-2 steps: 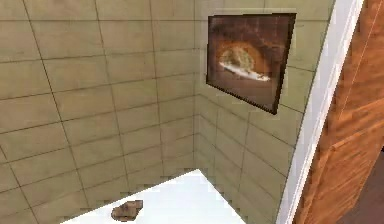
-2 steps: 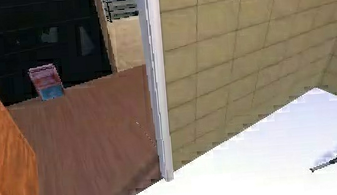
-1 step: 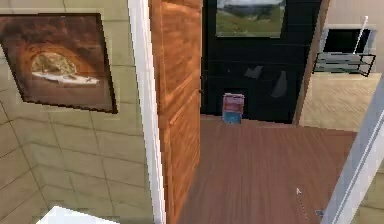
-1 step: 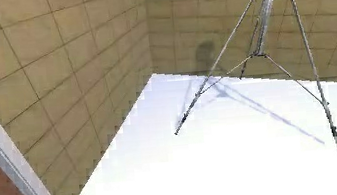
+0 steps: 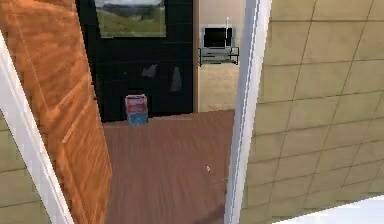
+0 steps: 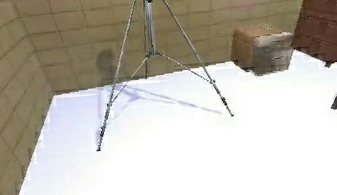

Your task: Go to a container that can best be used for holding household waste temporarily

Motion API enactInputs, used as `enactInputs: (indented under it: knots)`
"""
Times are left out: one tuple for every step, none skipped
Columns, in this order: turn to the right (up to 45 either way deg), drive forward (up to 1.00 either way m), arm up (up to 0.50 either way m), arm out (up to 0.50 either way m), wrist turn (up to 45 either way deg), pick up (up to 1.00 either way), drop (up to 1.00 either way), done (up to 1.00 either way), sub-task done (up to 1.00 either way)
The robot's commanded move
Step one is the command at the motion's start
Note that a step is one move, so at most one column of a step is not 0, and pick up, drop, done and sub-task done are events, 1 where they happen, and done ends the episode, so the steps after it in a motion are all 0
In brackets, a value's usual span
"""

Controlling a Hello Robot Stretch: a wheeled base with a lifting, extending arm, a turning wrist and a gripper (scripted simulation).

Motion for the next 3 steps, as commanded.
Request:
enactInputs:
  knots:
    - [0.0, 0.95, 0.0, 0.0, 0.0, 0.0, 0.0, 0.0, 0.0]
    - [-9.0, 0.0, 0.0, 0.0, 0.0, 0.0, 0.0, 0.0, 0.0]
    - [-3.0, 0.0, 0.0, 0.0, 0.0, 0.0, 0.0, 0.0, 0.0]
